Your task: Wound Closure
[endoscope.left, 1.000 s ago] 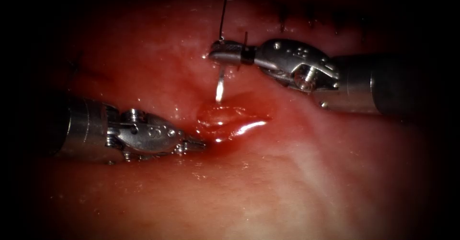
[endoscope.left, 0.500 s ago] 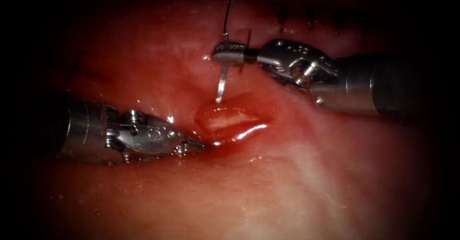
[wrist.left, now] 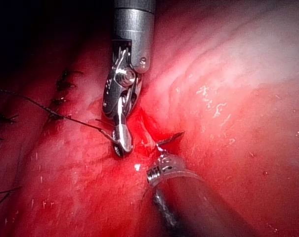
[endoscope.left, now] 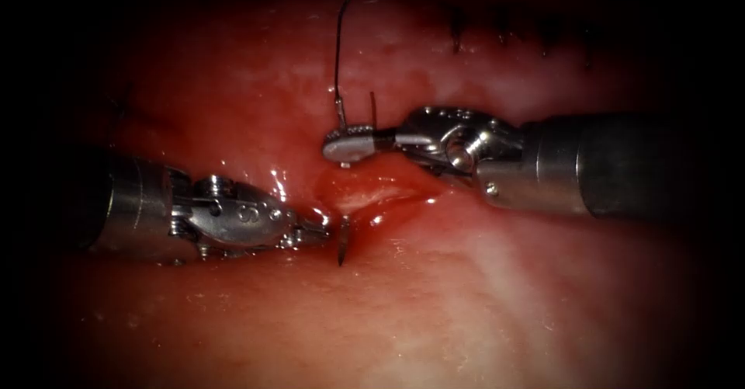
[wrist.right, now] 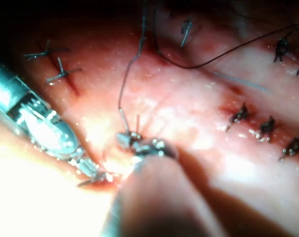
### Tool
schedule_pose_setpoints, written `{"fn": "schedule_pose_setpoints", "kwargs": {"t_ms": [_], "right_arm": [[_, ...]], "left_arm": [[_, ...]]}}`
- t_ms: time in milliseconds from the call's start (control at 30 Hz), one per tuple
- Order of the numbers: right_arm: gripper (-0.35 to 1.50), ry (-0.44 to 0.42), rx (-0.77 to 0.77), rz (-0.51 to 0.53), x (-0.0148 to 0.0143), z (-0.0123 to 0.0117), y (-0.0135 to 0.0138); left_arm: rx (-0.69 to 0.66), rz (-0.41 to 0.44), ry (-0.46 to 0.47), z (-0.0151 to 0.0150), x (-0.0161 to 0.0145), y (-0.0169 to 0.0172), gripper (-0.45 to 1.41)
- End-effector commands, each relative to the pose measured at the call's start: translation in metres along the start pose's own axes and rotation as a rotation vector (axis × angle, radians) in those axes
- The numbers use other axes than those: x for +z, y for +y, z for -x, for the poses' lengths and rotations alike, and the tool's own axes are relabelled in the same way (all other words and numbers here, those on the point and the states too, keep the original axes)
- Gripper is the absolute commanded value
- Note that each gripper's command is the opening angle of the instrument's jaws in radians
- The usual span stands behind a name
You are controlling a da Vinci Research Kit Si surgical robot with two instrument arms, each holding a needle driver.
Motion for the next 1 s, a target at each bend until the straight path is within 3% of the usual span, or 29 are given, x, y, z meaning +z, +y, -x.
{"fn": "schedule_pose_setpoints", "kwargs": {"t_ms": [33,400,733,767,833,867,1000], "right_arm": [[-0.35,0.01,0.013,0.001,0.0008,-0.0003,0.0001],[-0.35,0.061,0.085,-0.023,0.0007,-0.0005,0.0006],[-0.35,0.01,0.156,-0.106,0.002,0.0012,-0.0009],[-0.15,0.044,0.162,-0.073,0.002,0.0008,-0.0008],[0.68,0.094,0.138,-0.024,0.0017,0.0001,-0.0004],[0.99,0.11,0.109,-0.007,0.0013,-0.0006,-0.0001],[1.35,0.169,0.072,0.054,-0.0012,-0.003,0.0013]], "left_arm": [[0.001,0.001,0.001,-0.0001,0.0008,0.0001,-0.22],[0.0,0.001,0.001,-0.0001,0.0008,0.0001,-0.22],[0.0,0.002,0.001,-0.0001,0.0008,0.0001,-0.2],[-0.001,0.003,0.001,-0.0002,0.0007,0.0,-0.2],[0.015,0.005,0.001,-0.0005,0.0006,-0.0001,-0.2],[0.038,0.007,0.001,-0.0007,0.0004,-0.0002,-0.18],[0.139,0.012,0.014,-0.0013,0.0001,-0.0005,-0.11]]}}
